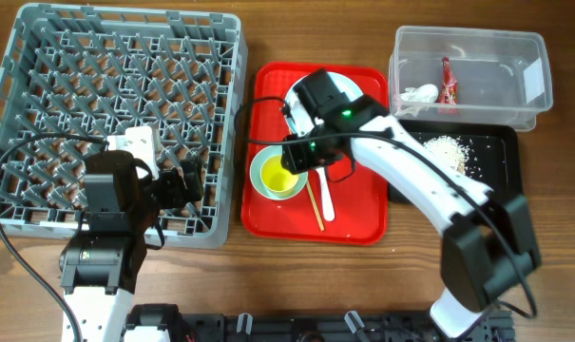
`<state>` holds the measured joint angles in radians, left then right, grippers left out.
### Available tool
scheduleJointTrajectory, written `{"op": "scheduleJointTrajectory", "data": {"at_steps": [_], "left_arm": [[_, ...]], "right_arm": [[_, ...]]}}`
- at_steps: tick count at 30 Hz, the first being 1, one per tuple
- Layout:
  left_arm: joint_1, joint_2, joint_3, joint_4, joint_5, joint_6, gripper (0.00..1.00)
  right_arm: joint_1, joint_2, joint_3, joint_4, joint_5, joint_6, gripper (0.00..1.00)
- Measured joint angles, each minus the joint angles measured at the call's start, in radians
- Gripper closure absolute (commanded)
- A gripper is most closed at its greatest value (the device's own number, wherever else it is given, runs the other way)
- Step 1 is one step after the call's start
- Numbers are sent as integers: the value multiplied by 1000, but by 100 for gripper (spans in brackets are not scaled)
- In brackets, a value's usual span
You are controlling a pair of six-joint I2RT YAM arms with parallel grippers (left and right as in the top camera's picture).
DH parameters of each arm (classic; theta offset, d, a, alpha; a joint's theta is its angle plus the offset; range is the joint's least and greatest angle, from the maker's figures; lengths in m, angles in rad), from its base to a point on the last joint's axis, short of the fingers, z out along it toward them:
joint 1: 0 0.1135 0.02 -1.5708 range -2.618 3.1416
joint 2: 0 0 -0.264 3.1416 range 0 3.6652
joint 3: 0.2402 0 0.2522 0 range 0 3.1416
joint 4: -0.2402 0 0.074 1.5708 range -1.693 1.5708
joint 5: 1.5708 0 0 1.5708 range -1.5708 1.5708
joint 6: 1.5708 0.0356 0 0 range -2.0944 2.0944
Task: Sort waste into correct bins and load items into the dishwasher rack
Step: 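Set the empty bowl back on the red tray with the right gripper, then grasp the yellow cup with the right gripper and lift it toward the left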
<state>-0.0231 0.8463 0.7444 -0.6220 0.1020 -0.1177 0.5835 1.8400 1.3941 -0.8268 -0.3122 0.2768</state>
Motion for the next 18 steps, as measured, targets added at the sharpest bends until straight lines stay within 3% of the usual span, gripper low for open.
{"op": "scheduleJointTrajectory", "data": {"at_steps": [2, 4, 13, 18], "left_arm": [[0, 0, 0, 0, 0, 0, 0], [0, 0, 0, 0, 0, 0, 0], [0, 0, 0, 0, 0, 0, 0], [0, 0, 0, 5, 58, 0, 0]], "right_arm": [[2, 55, 0, 1, 18, 31, 84], [2, 95, -1, 2, 29, 52, 95], [-37, 105, 22, -31, 33, 79, 96], [-137, -30, 93, -40, 25, 79, 96]]}}
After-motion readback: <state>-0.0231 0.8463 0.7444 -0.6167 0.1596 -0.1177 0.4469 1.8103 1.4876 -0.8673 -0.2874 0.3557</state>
